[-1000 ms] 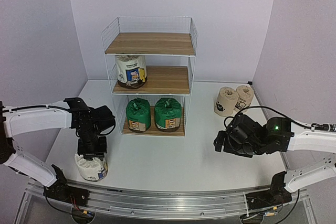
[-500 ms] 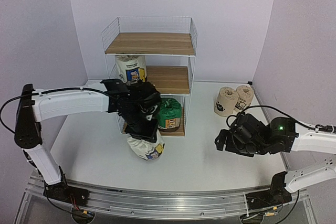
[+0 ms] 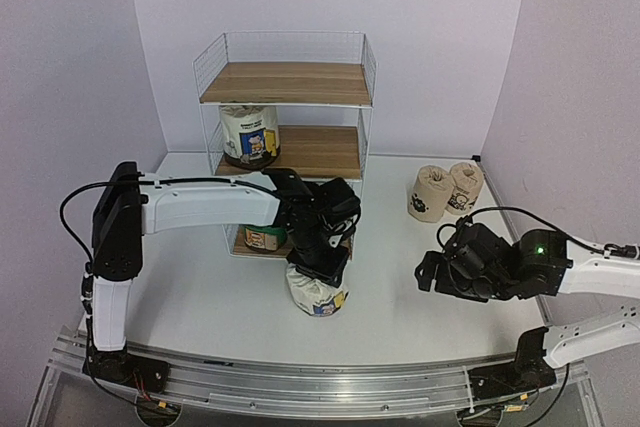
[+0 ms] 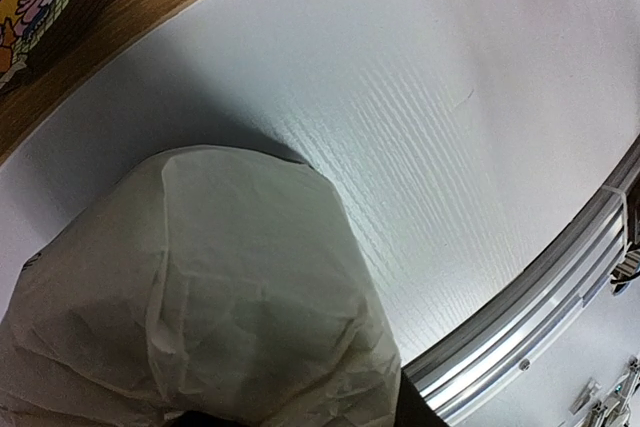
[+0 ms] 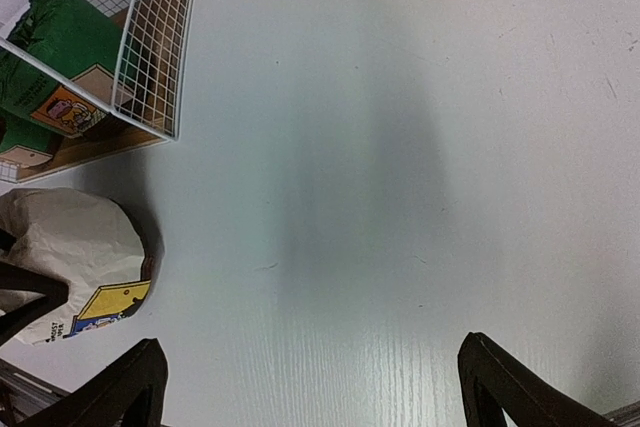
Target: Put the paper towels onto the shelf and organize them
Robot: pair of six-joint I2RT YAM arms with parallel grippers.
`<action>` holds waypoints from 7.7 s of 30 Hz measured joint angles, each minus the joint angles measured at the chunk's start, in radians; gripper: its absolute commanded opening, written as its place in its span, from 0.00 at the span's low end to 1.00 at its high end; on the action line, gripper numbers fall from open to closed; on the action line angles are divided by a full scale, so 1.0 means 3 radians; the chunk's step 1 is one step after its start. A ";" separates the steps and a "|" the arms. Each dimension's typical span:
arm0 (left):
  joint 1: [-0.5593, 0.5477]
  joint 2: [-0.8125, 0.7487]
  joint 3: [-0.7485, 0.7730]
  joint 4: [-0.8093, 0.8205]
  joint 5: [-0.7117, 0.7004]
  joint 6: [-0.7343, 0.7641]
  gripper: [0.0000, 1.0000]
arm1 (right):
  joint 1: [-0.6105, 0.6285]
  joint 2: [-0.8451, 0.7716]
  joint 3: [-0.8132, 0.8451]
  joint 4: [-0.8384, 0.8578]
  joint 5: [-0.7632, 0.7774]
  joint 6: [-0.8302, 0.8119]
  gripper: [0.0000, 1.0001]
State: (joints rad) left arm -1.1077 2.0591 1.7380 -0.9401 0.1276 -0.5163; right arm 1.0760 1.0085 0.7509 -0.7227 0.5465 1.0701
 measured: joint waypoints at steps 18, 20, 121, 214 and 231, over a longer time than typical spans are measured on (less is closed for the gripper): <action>-0.0033 -0.0124 0.0163 -0.0104 -0.0045 -0.0024 1.00 | 0.0085 0.0296 -0.0270 0.1385 -0.0533 -0.1810 0.98; -0.0033 -0.0211 0.0163 -0.0118 -0.0047 -0.0031 1.00 | 0.0146 0.0336 -0.0422 0.1702 -0.0625 -0.2036 0.98; -0.0035 -0.2908 -0.2093 -0.0096 -0.1773 -0.1952 1.00 | 0.0829 0.2202 0.0078 0.4397 0.0554 -0.3108 0.00; -0.0033 -0.3263 -0.3116 0.1970 -0.1132 -0.1710 1.00 | 0.0349 0.2904 0.1518 0.6608 0.0624 -0.5986 0.00; -0.0033 -0.3244 -0.3116 0.1970 -0.1132 -0.1710 1.00 | 0.0271 0.3029 0.1620 0.6696 0.0711 -0.5977 0.10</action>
State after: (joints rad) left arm -1.1175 1.0859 0.8032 -0.3491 -0.2119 -1.0294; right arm 1.1571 1.9173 1.2369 1.2861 0.7599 -0.7229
